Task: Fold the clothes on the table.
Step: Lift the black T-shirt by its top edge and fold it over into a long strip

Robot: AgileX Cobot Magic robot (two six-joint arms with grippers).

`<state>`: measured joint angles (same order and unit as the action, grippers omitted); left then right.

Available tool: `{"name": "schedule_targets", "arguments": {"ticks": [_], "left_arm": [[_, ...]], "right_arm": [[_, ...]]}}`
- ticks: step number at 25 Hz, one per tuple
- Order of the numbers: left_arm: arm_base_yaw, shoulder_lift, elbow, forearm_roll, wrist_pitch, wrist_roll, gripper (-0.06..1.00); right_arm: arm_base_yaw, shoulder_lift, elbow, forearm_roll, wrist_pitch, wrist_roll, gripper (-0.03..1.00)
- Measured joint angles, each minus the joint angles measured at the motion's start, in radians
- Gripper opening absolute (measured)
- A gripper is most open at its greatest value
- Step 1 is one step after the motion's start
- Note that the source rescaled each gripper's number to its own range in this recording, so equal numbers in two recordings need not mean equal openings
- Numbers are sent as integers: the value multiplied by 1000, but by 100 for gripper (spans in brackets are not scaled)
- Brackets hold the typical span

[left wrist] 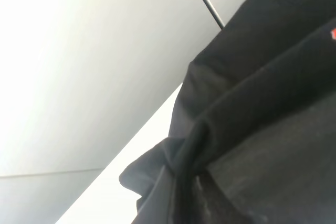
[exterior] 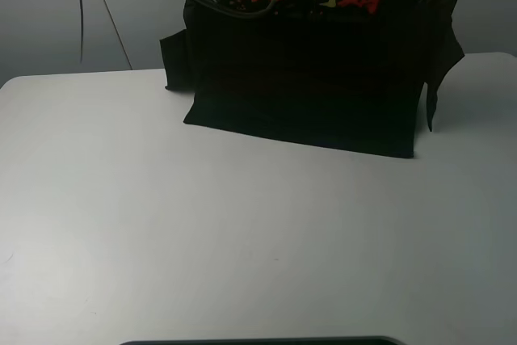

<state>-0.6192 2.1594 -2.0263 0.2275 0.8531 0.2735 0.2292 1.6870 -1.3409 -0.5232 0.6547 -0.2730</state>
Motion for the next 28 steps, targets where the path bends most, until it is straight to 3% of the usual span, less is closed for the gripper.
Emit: {"name": "schedule_targets", "arguments": {"ticks": [3,9,13,17,22,25,28], "left_arm": [[0,-7,-2,-1,62,-2,0],[0,-7,-2,-82,200,52,0],[0,-19,-2,-96,224,66,0],[0,-60,-2,-94,165,68,0],[0,-69,-6,-74,72,31,0],[0,-69,-6,-48,-39,-11,0],[0,-69,-6,-5,-145,-71,0]], "right_arm": [[0,-12,-4,112,64,-121,0],[0,-30,-4,364,193,-376,0],[0,-66,-4,392,231,-423,0],[0,-86,-4,401,233,-416,0],[0,-88,-4,314,120,-268,0],[0,-88,-4,165,8,-137,0],[0,-88,-4,-67,-78,51,0]]}}
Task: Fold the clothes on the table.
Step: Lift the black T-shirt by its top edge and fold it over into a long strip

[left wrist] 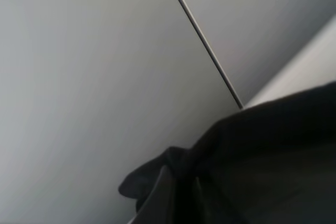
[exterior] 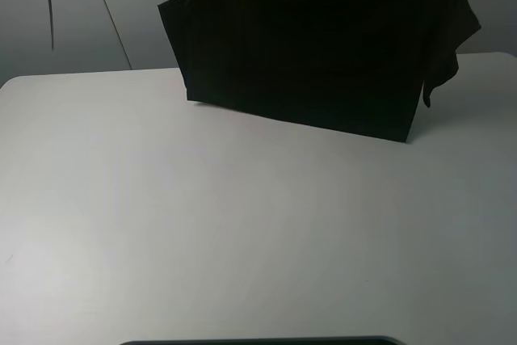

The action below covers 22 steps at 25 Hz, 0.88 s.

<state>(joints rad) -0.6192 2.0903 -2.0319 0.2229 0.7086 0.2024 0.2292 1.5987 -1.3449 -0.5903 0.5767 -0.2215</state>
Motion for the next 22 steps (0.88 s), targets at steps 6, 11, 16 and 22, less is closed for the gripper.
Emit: {"name": "schedule_targets", "arguments": {"ticks": [6,11,16,22], "left_arm": [[0,-40,0,39,1,-57,0],[0,-84,0,-14,202,15,0],[0,-95,19,-94,356,83,0],[-14,-157,205,-126,363,95,0]], "right_arm": [[0,-14,-7,-66,5,78,0],[0,-73,9,269,78,-281,0],[0,-151,99,405,223,-472,0],[0,-235,246,516,330,-569,0]]}}
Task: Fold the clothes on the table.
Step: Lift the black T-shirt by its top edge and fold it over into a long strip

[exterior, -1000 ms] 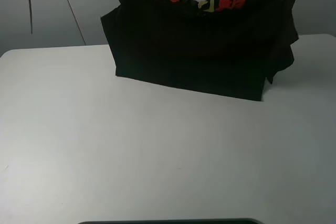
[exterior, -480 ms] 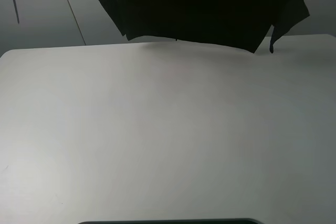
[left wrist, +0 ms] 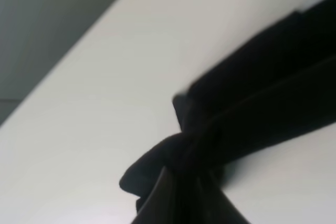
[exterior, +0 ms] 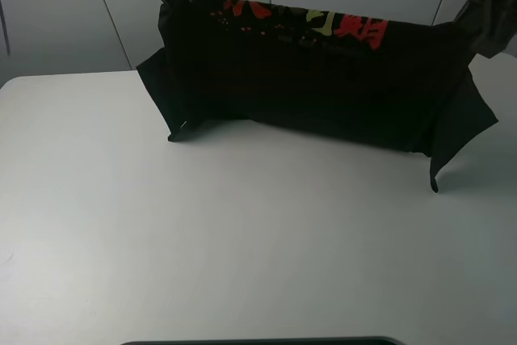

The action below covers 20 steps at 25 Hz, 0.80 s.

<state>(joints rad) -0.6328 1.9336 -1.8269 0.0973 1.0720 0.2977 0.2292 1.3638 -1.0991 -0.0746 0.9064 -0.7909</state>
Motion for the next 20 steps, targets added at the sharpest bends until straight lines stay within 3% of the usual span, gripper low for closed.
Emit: {"name": "schedule_targets", "arguments": {"ticks": [12,20], "left_arm": [[-26,-303,543,-17,-163,-78,0],[-32,-482,796,-37,-186,-105,0]], "right_arm": [[0,-106,163,217,188,-111,0],[0,-177,263,336,264,-137,0]]}}
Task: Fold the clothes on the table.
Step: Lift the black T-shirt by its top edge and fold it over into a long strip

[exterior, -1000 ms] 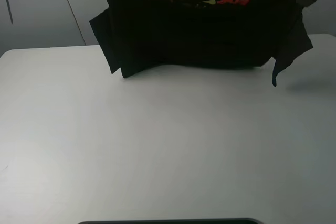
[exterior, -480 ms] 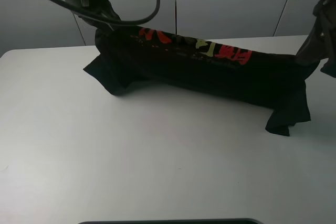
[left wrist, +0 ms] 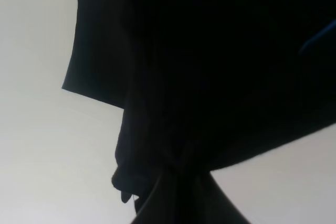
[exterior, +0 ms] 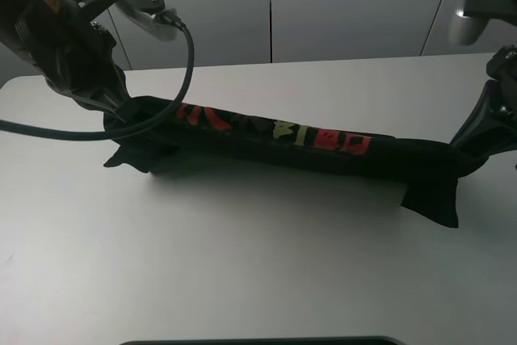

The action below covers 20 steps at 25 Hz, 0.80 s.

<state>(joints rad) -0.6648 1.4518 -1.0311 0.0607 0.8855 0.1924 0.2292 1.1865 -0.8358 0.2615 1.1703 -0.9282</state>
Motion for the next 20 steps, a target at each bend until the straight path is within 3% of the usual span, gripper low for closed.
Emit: {"name": "schedule_targets", "arguments": {"ticks": [7,14,17,20], "left_arm": [[-2,-137,168,-18,-2,-2,0],[-2,-195,236,-61,20,-4,0],[-2,-195,240,-61,-6,-8,0],[-2,-195,240,-53,-69,-34,0]], "right_arm": [[0,-66,111,86,34,-8,0],[0,-101,178,135,41,-8,0],[0,-102,183,137,14,8,0],[0,-102,183,113,-71,47,0]]}}
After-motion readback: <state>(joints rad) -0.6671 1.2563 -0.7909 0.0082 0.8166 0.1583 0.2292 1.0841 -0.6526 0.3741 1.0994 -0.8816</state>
